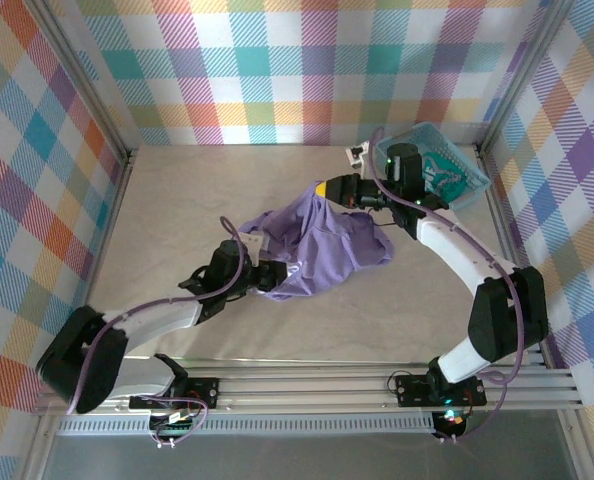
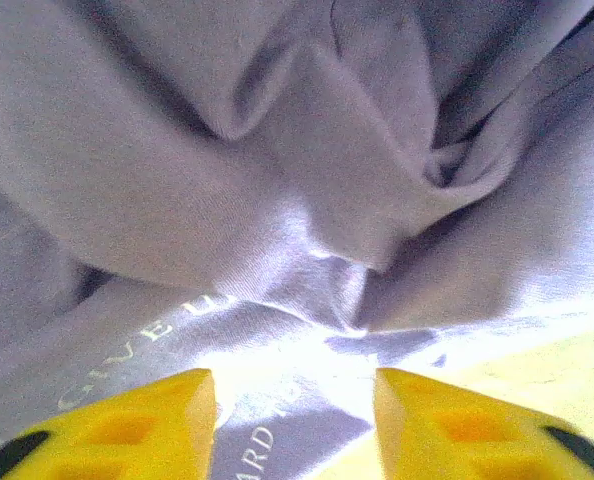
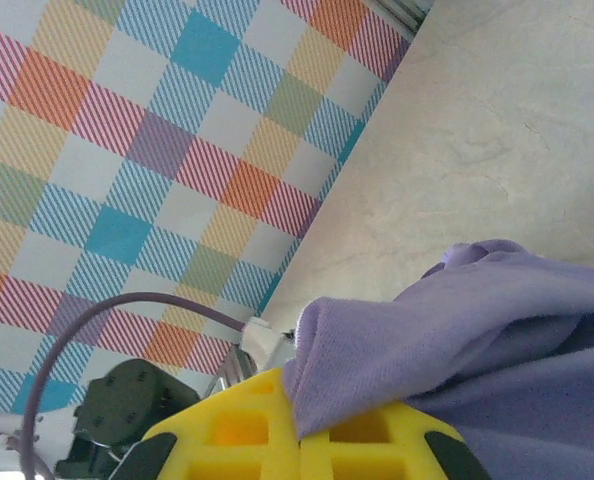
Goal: Fold the inside-out t-shirt
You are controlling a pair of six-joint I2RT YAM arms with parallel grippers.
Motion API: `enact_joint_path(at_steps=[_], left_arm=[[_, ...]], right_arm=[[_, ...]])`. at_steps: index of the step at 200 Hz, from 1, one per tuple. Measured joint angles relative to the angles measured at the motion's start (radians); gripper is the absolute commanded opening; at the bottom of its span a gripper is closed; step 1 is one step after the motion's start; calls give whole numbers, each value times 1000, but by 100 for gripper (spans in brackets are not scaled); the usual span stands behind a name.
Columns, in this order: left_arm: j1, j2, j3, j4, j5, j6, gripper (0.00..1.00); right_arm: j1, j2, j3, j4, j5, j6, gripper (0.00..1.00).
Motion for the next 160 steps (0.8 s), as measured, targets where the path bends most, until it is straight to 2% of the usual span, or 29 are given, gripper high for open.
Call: enact_joint_path(at_steps=[22, 43, 60, 101, 120, 133, 147, 160], left_arm=[[0, -77, 31, -25, -7, 18, 53], [0, -66, 112, -39, 3, 36, 50], [0, -19, 187, -43, 20, 45, 46], [0, 115, 308, -78, 82, 68, 48], [0, 174, 349, -86, 108, 69, 47], [0, 205, 371, -88, 113, 68, 38], [0, 239, 400, -93, 116, 72, 18], [0, 269, 433, -97, 117, 76, 6]], right_arm=[[-3, 0, 0, -28, -24, -42, 0], [-3, 0, 0, -56, -44, -85, 0], [-3, 0, 0, -80, -53, -115, 0], [-3, 0, -2, -106, -63, -149, 0], [-3, 0, -2, -108, -64, -151, 0], [-3, 0, -3, -109, -64, -153, 0], [-3, 0, -4, -111, -67, -164, 0], [-3, 0, -4, -127, -65, -181, 0]])
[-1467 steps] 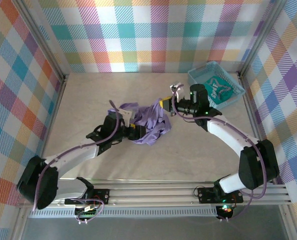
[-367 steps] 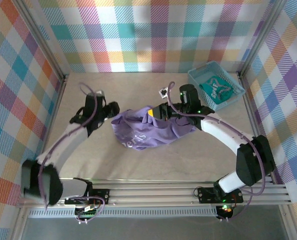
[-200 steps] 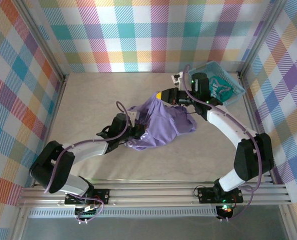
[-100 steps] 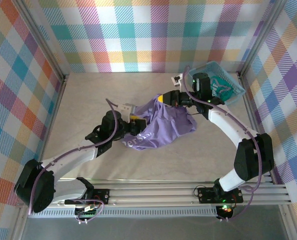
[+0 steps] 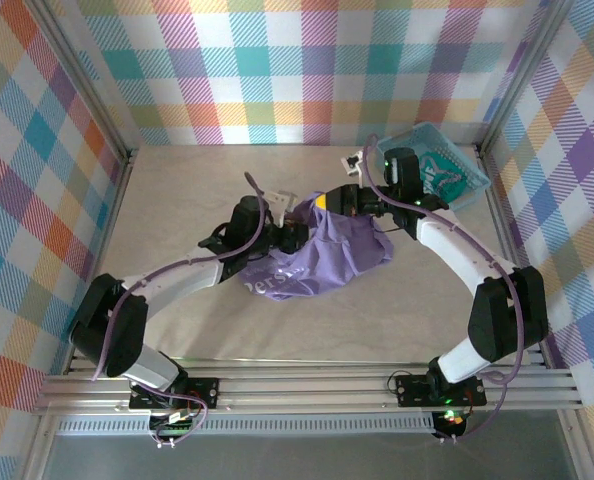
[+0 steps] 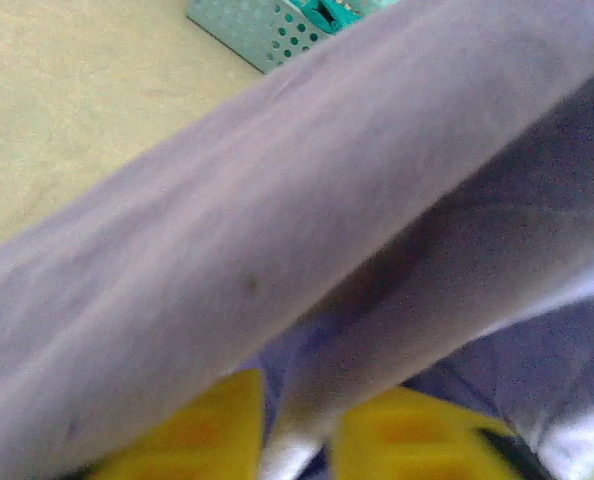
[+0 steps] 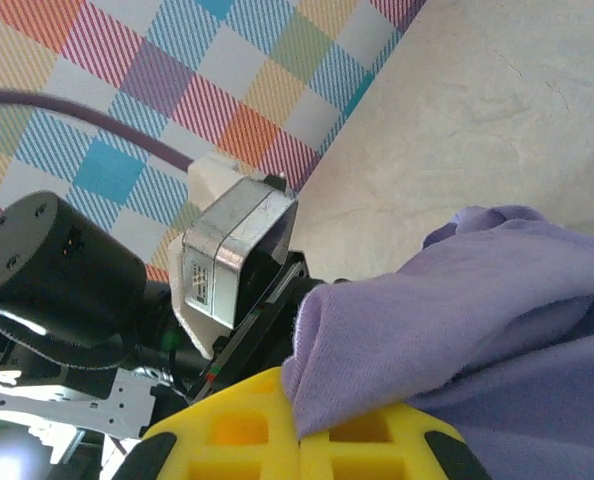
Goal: Fold the inside-out t-shirt
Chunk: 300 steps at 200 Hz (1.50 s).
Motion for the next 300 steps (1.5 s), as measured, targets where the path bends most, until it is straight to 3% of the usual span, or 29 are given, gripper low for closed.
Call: enact_joint_path(at_steps=[11, 32, 65, 109, 164, 182, 206, 229, 255, 271, 282, 300], left_arm=[[0, 16, 26, -10, 4, 11, 0], [0, -6, 38, -31, 29, 6, 0], [0, -174, 36, -93, 111, -104, 0], [0, -358, 30, -98, 106, -288, 0], [0, -365, 21, -179, 66, -320, 0], [0, -365, 21, -183, 67, -320, 0], [0, -365, 21, -188, 67, -320, 0], [0, -365, 21, -201, 67, -320, 0], [0, -367, 21, -209, 60, -312, 0], [0, -373, 21, -220, 37, -305, 0], [2, -381, 21, -227, 11, -304, 0], [20, -390, 22, -230, -21, -304, 0]], right_arm=[[0, -1, 0, -24, 13, -27, 0], [1, -19, 0, -125, 142, -115, 2], [30, -57, 6, -215, 407, -233, 14], [176, -96, 33, -261, 725, -368, 38], [244, -436, -231, -222, 703, -443, 55], [269, -427, -243, -195, 660, -455, 62], [269, -332, -242, -140, 614, -467, 64], [269, -220, -222, -112, 581, -476, 58], [269, -128, -172, -81, 541, -482, 22], [269, -112, -159, -79, 526, -473, 6], [266, -119, -159, -83, 508, -479, 0], [246, -158, -184, -82, 442, -462, 0]])
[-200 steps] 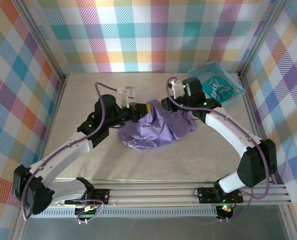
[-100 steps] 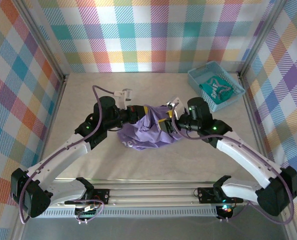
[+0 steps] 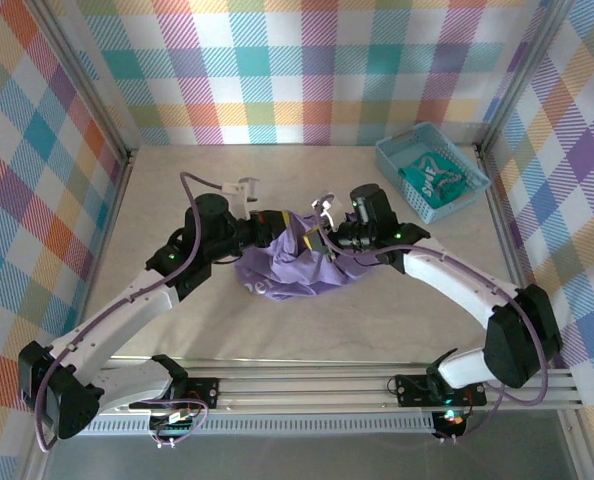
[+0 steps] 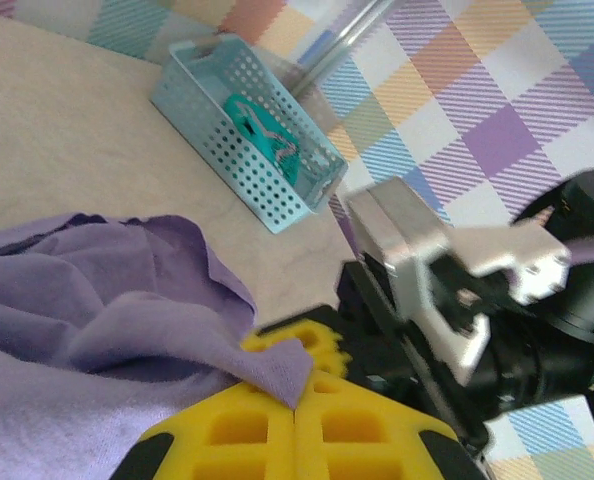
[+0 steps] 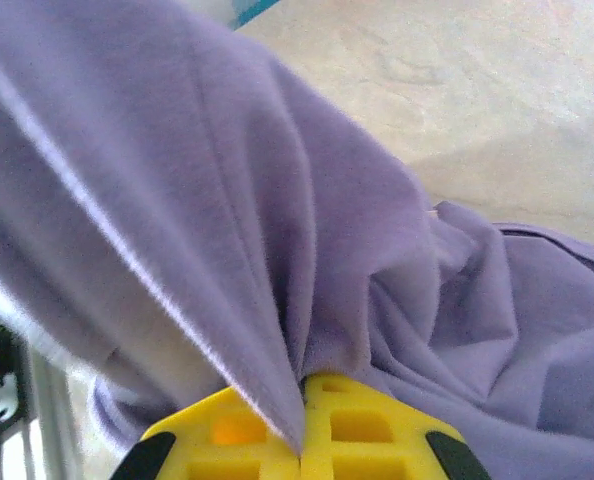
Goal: Fold the inside-out t-shirt
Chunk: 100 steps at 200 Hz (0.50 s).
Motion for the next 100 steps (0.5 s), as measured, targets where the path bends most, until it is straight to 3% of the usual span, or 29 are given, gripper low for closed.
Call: enact_joint_path(at_steps=[65, 100], left_arm=[[53, 76, 107, -165, -54, 78, 0], [59, 89, 152, -246, -151, 161, 30]], right_arm=[[-85, -156, -44, 106, -325, 145, 0], [-98, -115, -45, 190, -412, 250, 0]])
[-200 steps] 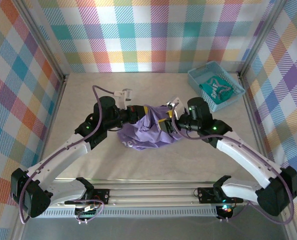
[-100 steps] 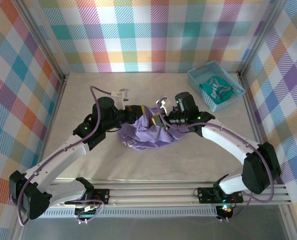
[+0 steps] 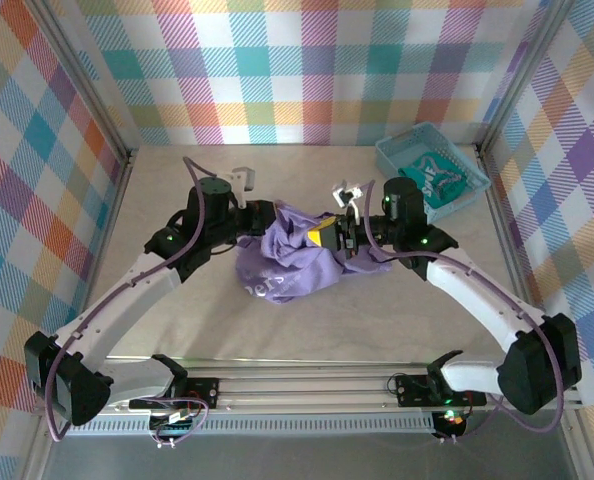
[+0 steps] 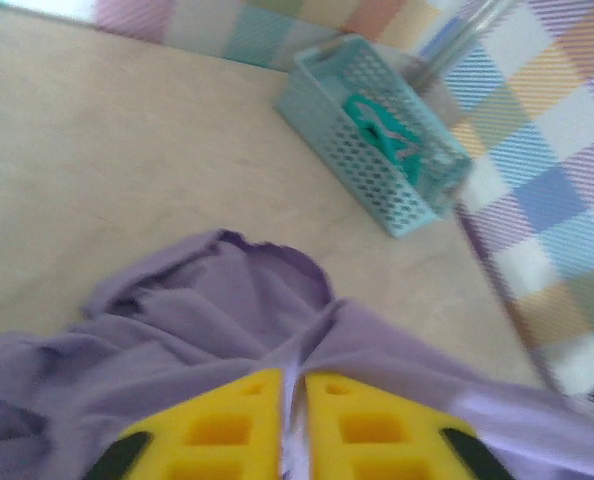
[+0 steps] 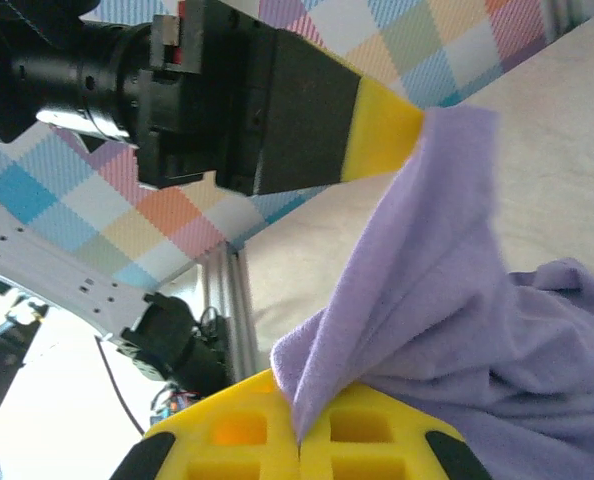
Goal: Fold the inside-out t-shirt
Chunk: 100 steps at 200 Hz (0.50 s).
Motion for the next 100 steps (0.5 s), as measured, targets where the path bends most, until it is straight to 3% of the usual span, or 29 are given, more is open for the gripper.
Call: enact_joint_path(at_steps=[40, 72, 100], left_arm=[[17, -48, -46, -40, -66, 55, 59], [17, -169, -154, -10, 6, 40, 66], [-3, -164, -186, 49, 82, -4, 69]], right_arm=[[-10, 55, 1, 43, -35, 66, 0], [-12, 74, 8, 47, -39, 74, 0], [-12, 74, 11, 50, -39, 76, 0]])
